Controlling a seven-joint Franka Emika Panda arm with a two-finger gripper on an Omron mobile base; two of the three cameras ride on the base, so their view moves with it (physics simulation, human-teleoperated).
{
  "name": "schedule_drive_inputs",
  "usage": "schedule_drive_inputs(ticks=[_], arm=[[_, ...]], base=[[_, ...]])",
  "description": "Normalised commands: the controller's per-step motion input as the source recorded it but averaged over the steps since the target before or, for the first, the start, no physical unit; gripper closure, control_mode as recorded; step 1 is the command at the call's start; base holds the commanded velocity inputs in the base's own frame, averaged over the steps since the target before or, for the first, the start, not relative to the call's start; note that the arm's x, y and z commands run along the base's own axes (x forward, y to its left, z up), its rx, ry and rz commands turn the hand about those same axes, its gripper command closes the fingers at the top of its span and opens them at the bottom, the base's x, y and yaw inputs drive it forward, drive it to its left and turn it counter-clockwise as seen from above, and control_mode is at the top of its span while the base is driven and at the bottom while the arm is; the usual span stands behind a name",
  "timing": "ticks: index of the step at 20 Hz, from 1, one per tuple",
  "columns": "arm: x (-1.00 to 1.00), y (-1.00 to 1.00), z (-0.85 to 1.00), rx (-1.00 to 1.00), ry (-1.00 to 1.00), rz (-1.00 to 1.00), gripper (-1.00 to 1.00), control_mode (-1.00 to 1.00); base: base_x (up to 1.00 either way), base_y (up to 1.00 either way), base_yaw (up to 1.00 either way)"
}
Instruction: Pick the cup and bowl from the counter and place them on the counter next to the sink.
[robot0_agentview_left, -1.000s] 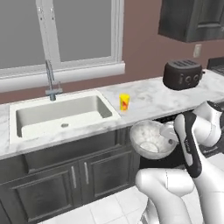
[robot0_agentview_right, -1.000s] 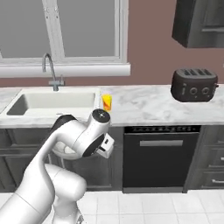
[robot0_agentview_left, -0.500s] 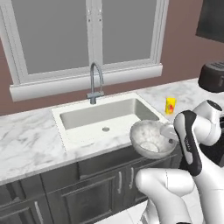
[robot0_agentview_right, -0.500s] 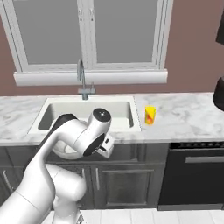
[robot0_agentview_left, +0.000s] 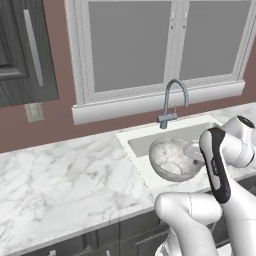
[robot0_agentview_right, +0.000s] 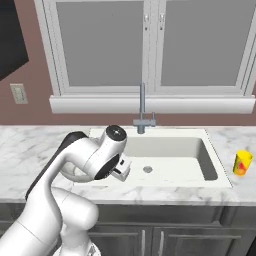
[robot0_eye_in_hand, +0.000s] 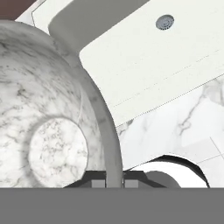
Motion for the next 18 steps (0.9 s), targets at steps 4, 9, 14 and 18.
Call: schedule_drive_inputs(ticks=[4, 9, 14, 18], arm=[[0.00, 0.00, 0.00, 0.00, 0.00, 0.00, 1.00, 1.00], [0.00, 0.00, 0.00, 0.00, 0.00, 0.00, 1.00, 1.00], [0.00, 0.00, 0.00, 0.00, 0.00, 0.00, 1.00, 1.00], [0.00, 0.00, 0.00, 0.00, 0.00, 0.00, 1.00, 1.00]], base=[[0.47, 0.40, 0.05], [0.00, 0.00, 0.00], [0.00, 0.00, 0.00], [0.00, 0.00, 0.00]])
